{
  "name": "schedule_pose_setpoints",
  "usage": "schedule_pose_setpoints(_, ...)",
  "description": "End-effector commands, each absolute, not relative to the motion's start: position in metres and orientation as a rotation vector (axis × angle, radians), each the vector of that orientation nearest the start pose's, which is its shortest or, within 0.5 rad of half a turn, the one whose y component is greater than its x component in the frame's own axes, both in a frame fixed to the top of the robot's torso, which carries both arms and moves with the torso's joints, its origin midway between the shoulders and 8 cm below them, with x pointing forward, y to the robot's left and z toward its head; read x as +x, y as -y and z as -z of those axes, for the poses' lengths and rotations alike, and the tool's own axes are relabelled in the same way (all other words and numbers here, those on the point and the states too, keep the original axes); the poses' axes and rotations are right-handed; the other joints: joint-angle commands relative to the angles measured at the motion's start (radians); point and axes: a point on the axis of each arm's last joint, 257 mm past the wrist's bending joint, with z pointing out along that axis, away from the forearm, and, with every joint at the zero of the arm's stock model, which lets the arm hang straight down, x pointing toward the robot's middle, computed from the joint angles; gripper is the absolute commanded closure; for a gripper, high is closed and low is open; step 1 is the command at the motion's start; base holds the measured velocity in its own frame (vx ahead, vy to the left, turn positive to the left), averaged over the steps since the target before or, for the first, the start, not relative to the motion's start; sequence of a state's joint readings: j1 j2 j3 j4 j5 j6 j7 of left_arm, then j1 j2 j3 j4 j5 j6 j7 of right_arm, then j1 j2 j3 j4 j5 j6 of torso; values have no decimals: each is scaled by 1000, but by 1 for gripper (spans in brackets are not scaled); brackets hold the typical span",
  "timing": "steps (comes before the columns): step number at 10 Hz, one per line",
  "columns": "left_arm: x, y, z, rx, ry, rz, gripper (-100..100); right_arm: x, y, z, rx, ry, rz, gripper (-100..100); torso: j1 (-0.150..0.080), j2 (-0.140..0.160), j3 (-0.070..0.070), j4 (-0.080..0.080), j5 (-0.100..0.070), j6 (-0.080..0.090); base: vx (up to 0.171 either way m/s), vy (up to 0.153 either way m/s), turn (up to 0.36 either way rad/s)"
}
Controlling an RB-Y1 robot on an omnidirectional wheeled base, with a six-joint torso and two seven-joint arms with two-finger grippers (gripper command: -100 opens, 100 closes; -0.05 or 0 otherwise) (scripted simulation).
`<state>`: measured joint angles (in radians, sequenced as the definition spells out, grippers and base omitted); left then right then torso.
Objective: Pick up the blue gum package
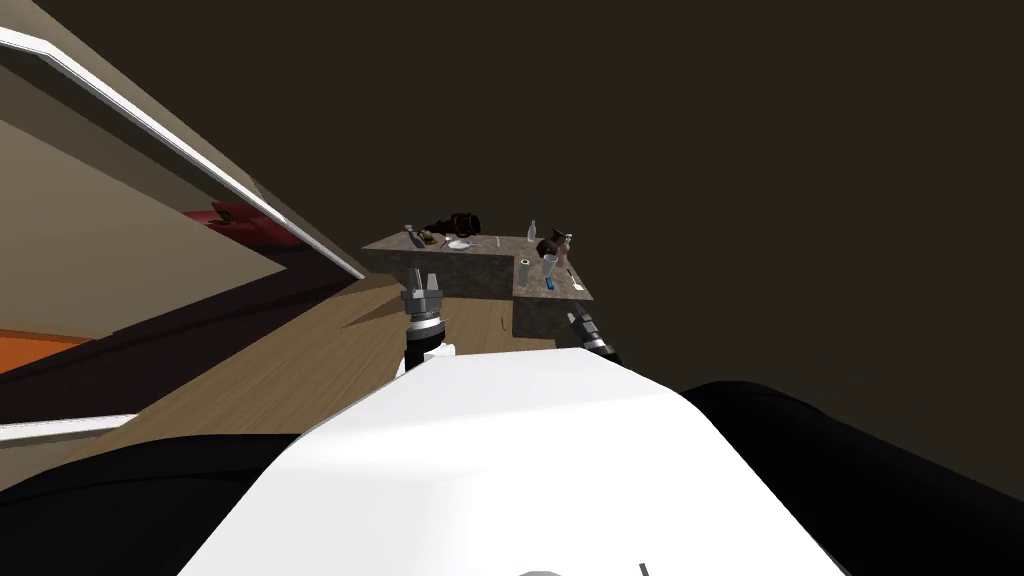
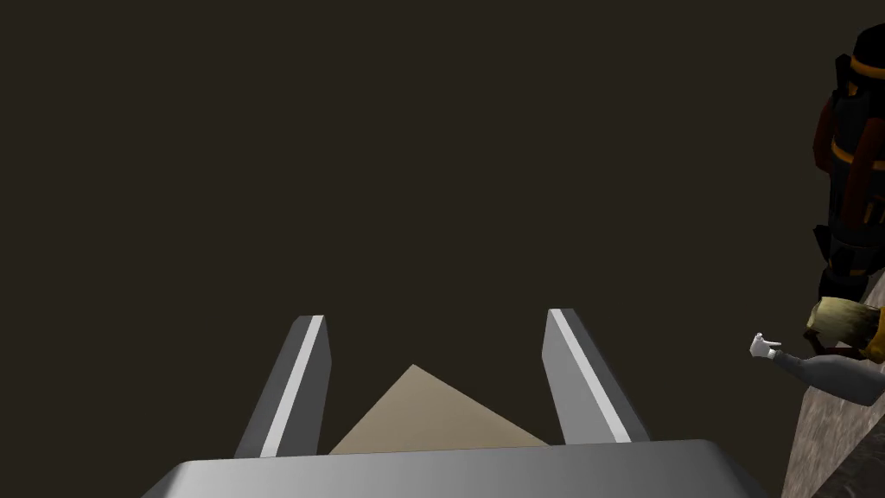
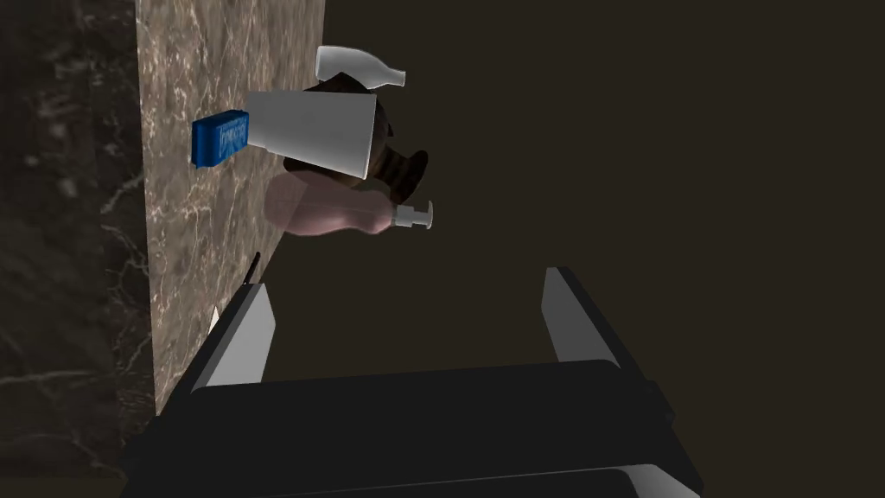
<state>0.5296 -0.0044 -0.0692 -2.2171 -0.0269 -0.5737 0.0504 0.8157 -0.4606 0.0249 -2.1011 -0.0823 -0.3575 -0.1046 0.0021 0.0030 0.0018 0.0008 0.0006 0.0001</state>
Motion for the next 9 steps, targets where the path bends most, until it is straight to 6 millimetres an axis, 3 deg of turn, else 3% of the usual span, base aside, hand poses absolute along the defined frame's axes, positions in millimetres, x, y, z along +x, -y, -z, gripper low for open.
schedule_pose_setpoints(1,344,-257,0,-685,-624,1390,0,300,325,228,1031,-1402,-1105,-100,0,0,0,0,0,0,-41,67,178)
schedule_pose_setpoints(2,344,-257,0,-685,-623,1390,0,300,324,228,1018,-1419,-1103,-100,1,1,0,0,0,0,-27,60,100)
schedule_pose_setpoints(3,344,-257,0,-685,-624,1390,0,285,334,252,1084,-1467,-1081,-100,0,0,0,0,0,0,-30,73,259)
schedule_pose_setpoints(4,344,-257,0,-685,-623,1390,0,284,334,252,1066,-1490,-1077,-100,1,0,0,0,0,0,-23,54,95)
schedule_pose_setpoints(5,344,-257,0,-685,-624,1390,0,267,344,275,1137,-1531,-1052,-100,0,-1,0,0,0,0,-11,65,177)
schedule_pose_setpoints(6,344,-257,0,-685,-624,1390,0,267,344,275,1114,-1562,-1047,-100,0,-1,-1,0,0,0,-13,52,122)
schedule_pose_setpoints(7,344,-257,0,-685,-624,1390,0,248,355,297,1183,-1607,-1017,-100,0,-1,-1,0,0,0,-28,62,250)
schedule_pose_setpoints(8,344,-257,0,-685,-624,1390,0,248,356,297,1163,-1634,-1012,-100,0,-1,0,0,0,0,-18,50,105)
schedule_pose_setpoints(9,344,-257,0,-685,-624,1390,0,228,366,317,1233,-1677,-978,-100,-1,-1,0,0,0,0,-12,62,257)
